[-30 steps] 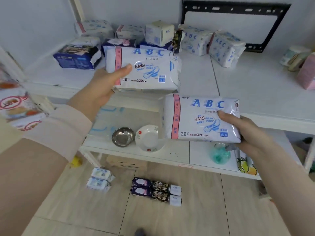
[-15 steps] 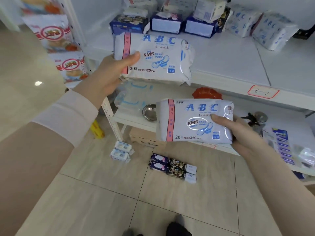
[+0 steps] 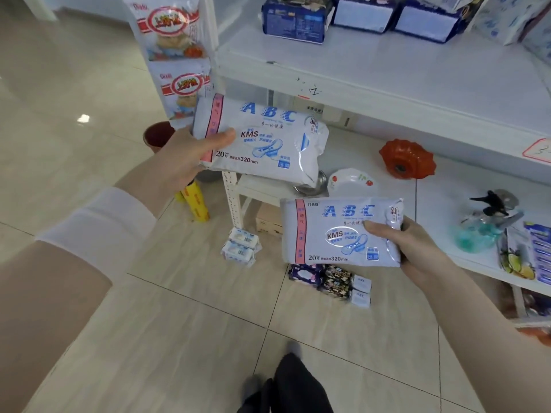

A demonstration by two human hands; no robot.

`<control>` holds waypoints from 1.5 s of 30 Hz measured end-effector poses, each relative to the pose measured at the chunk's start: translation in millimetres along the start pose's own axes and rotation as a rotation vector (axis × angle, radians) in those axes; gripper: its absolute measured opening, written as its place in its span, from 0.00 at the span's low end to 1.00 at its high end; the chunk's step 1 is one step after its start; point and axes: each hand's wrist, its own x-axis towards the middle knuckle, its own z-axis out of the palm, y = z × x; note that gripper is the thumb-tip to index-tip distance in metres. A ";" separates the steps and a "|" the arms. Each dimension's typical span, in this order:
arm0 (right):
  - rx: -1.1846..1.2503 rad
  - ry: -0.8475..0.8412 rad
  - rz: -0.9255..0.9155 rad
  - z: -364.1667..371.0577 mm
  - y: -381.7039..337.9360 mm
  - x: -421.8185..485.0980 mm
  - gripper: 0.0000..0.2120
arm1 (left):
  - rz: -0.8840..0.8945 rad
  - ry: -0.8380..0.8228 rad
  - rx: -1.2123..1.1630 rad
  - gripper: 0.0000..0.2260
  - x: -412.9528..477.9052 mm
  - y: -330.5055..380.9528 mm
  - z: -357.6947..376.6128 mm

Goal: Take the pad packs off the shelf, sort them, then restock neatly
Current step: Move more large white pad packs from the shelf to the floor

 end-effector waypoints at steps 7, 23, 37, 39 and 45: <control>-0.031 -0.048 0.069 5.2 13.1 41.1 0.24 | 0.012 -0.036 -0.014 0.15 35.1 -24.4 -1.6; -0.098 -0.080 0.103 16.7 60.7 107.4 0.27 | -0.162 -0.021 -0.079 0.14 106.3 -105.6 -20.5; 0.019 0.160 0.222 63.9 135.8 117.1 0.30 | -0.337 -0.154 -0.072 0.17 147.8 -156.2 -57.9; -0.011 0.205 0.248 59.6 150.3 125.5 0.37 | -0.326 -0.146 -0.075 0.15 149.9 -176.8 -59.7; -0.079 0.252 0.274 29.9 232.3 192.2 0.35 | -0.326 -0.145 -0.062 0.15 164.3 -286.0 -77.5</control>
